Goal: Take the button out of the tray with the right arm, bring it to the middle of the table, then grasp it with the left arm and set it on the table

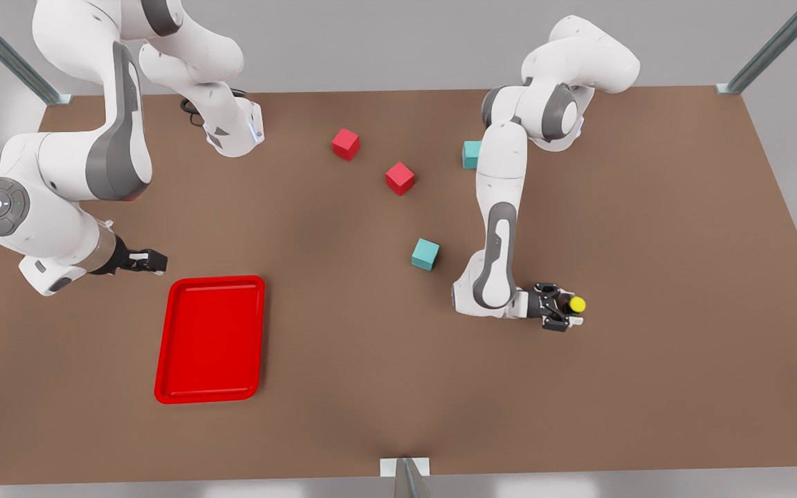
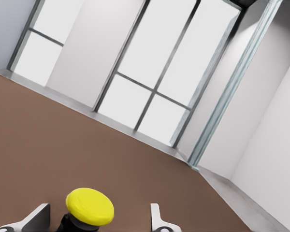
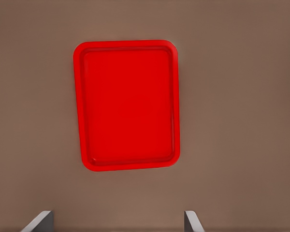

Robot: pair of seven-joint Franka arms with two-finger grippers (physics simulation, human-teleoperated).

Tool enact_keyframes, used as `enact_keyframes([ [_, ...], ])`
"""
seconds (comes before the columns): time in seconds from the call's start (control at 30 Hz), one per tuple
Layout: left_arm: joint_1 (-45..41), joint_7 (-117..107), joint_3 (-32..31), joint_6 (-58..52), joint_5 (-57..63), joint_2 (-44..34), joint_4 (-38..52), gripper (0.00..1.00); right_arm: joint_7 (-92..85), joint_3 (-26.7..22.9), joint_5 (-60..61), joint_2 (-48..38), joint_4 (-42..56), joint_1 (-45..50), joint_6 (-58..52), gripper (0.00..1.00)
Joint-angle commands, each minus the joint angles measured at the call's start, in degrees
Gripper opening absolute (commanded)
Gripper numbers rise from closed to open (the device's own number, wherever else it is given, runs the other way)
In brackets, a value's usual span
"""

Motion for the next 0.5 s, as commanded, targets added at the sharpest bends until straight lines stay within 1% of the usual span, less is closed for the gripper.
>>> enact_keyframes([
  [0.0,-0.13,-9.38,0.09,0.05,0.37,-0.13,0.1,1.0,-0.11,0.01,0.04,-0.07,0.03,0.0,-0.02,1.0],
  [0.2,-0.57,-8.15,0.27,-1.97,2.48,-2.5,0.02,1.0,-0.02,0.01,0.04,-0.07,0.03,0.0,-0.02,1.0],
  [0.33,-1.62,-3.84,0.35,-5.31,2.39,-3.82,-0.16,1.0,-0.11,0.01,-0.05,-0.07,0.03,0.0,-0.02,1.0],
  [0.4,-1.97,2.83,0.35,-7.24,2.48,-6.54,-0.6,1.0,-0.11,-0.08,-0.05,-0.07,0.03,0.0,-0.02,1.0],
  [0.47,-3.73,28.1,0.35,-12.16,2.21,-13.22,-2.01,1.0,-0.11,0.01,-0.05,-0.07,0.03,0.0,-0.02,1.0],
])
